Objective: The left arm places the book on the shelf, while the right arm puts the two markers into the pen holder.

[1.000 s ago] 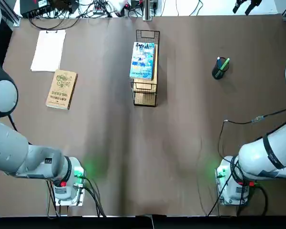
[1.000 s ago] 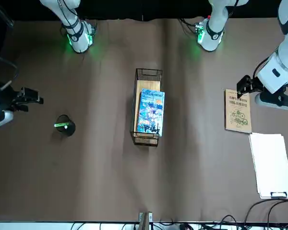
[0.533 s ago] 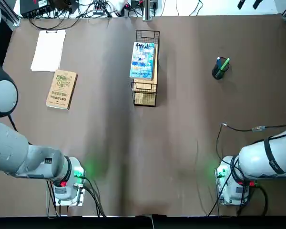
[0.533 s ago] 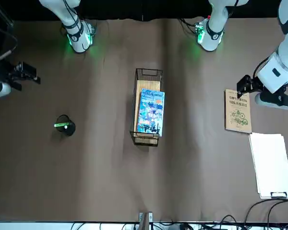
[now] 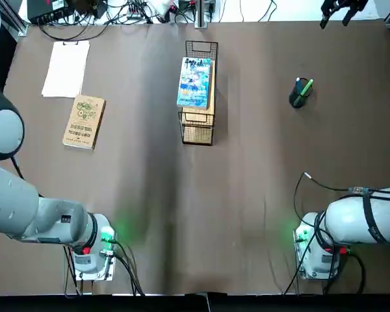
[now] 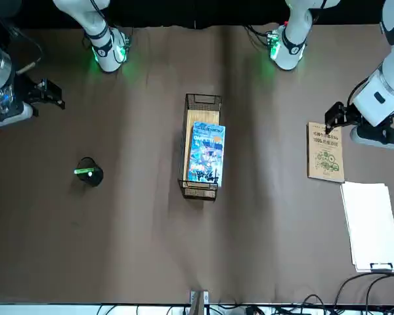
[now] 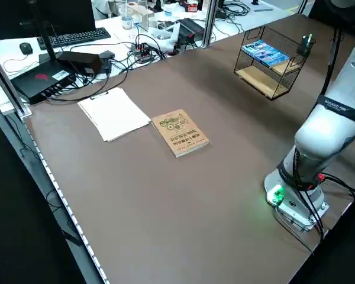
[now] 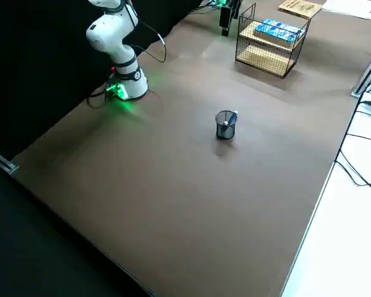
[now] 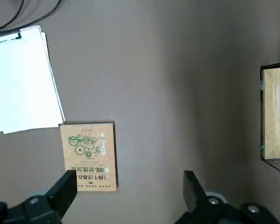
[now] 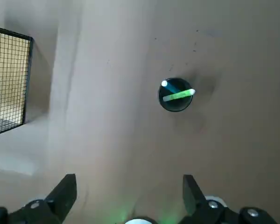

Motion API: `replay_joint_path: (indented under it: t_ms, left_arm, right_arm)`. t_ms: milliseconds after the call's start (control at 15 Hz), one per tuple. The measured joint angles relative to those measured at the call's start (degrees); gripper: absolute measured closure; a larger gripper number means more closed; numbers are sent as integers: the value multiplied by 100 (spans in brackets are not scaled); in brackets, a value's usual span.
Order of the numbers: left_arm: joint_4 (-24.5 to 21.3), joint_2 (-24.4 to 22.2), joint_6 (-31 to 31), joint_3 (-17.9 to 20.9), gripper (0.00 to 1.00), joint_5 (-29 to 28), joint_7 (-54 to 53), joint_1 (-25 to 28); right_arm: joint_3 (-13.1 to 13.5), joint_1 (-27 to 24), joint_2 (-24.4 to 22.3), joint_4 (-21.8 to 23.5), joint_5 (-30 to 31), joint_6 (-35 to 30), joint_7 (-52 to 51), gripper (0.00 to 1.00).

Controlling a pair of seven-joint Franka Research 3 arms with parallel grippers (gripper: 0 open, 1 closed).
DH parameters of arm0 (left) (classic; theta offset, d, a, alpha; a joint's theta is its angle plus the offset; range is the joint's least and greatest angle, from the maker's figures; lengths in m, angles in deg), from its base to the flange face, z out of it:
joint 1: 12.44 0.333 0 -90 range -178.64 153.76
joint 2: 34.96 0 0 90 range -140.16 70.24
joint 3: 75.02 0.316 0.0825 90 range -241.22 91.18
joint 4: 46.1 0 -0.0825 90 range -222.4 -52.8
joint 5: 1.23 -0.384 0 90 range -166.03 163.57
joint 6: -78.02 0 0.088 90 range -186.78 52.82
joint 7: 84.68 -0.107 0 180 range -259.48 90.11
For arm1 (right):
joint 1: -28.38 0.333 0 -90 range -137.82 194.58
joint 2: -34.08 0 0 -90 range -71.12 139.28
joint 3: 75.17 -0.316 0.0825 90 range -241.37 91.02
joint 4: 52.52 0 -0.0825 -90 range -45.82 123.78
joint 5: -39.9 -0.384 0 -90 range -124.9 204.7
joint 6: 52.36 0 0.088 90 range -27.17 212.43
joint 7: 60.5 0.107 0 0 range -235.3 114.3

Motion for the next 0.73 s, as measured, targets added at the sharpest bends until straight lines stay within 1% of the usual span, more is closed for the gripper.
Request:
replay_joint_path:
  t_ms: [400,733]
  left_arm:
    - [1,0,0,6,0,0,0,1]
    - [8,0,0,6,0,0,0,1]
  right_arm:
    - [37,-2,-117,34,147,-282,12,0]
    - [19,0,-118,33,240,-191,63,0]
